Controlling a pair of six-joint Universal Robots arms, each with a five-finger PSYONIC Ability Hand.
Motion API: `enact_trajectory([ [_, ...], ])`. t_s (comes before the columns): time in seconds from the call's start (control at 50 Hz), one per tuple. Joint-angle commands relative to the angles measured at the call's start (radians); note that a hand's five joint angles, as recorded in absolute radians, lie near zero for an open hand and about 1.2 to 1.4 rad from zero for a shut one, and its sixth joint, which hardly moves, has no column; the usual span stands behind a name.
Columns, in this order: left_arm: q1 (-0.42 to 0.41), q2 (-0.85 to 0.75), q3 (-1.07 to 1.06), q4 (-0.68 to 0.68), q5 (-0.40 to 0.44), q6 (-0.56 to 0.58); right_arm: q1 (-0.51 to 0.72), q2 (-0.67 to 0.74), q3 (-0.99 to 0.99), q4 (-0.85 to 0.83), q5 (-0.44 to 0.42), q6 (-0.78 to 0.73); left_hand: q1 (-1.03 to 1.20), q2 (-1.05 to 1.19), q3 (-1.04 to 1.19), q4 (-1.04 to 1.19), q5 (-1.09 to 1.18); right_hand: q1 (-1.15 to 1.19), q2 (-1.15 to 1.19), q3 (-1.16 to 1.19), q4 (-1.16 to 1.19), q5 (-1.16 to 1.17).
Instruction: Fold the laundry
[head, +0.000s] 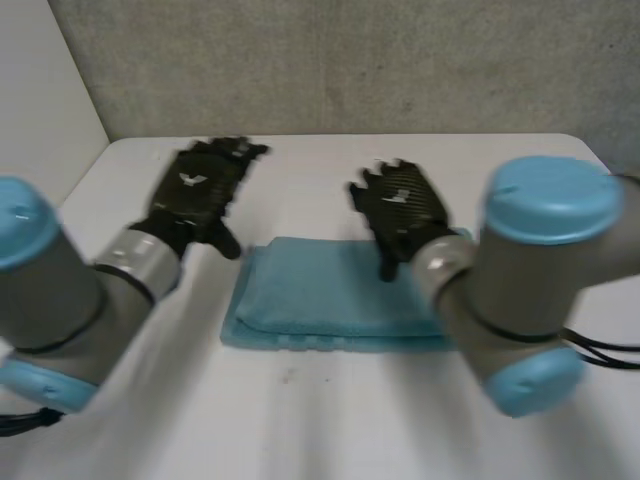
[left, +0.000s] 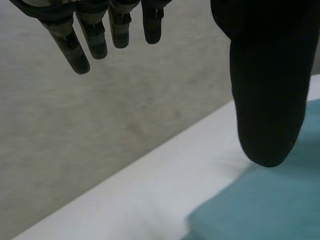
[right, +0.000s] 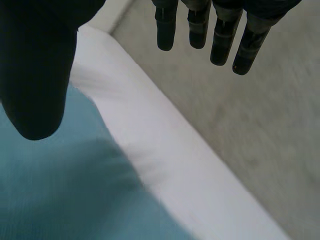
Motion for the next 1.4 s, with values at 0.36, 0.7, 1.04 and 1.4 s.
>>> enact_trajectory([
  [0.36, -0.154, -0.289, 0.144, -0.015, -0.091, 0.056, -0.445, -0.036, 0.495, -0.226, -0.233, 0.052, 0.028, 0.022, 0.022, 0.023, -0.02, 1.185, 1.174, 1.179, 1.16, 1.146],
  [0.7, -0.019, 0.058, -0.09, -0.037, -0.154, 0.054, 0.043, 0.095, -0.099, -0.044, -0.144, -0.011, 0.025, 0.019, 0.019, 0.02, -0.023, 1.187, 1.176, 1.181, 1.163, 1.149],
  [1.04, 0.129, 0.181, -0.123, -0.047, -0.145, 0.046, 0.29, 0.282, -0.279, 0.088, 0.006, -0.001, 0.025, 0.019, 0.019, 0.02, -0.023, 0.048, 0.037, 0.041, 0.023, 0.009],
  [1.4, -0.185, -0.206, 0.261, -0.156, -0.152, -0.11, 0.012, -0.016, -0.123, 0.097, -0.098, 0.439, 0.086, 0.08, 0.081, 0.082, 0.038, -0.034, -0.045, -0.04, -0.059, -0.073],
])
